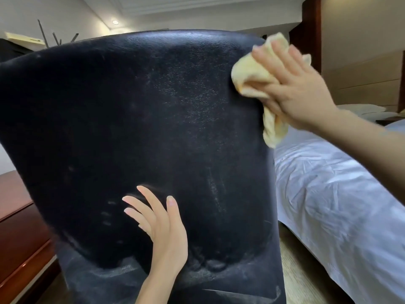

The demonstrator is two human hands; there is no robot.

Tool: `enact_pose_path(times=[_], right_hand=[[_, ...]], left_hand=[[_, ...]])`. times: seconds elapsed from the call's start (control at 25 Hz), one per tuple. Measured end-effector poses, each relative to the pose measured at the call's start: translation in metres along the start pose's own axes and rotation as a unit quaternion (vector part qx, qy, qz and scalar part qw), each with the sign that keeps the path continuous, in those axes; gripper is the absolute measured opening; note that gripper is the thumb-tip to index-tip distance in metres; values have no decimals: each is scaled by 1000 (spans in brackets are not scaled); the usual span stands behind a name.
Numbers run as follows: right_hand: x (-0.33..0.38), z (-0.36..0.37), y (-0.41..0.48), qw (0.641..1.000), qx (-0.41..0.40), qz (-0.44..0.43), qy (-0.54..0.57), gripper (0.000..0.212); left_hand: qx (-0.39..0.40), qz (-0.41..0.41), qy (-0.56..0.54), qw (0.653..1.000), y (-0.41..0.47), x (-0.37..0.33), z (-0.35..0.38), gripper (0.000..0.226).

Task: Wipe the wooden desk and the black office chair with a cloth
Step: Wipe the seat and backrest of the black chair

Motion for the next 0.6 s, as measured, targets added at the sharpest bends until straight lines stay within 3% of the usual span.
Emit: enact_pose_path(times=[0.32,0.48,0.6], right_hand=[[14,-2,81,986,28,160,30,46],[59,1,98,989,-5,149,16,45],[96,4,88,995,-49,90,20,39]], left_hand=[[-5,4,10,1000,1,4,2,64],[-7,9,16,1000,-1,1,0,61],[-14,-7,8,1000,1,3,-1,71]])
Point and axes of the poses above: each hand's wrist, its own y-axis towards the middle knuckle, its own z-axis out of the palm, x = y × z, the point moved 8 cm from there along y, towards the middle knuckle, and after that the axes turned 7 degrees about -x, right-handed, at the moved point
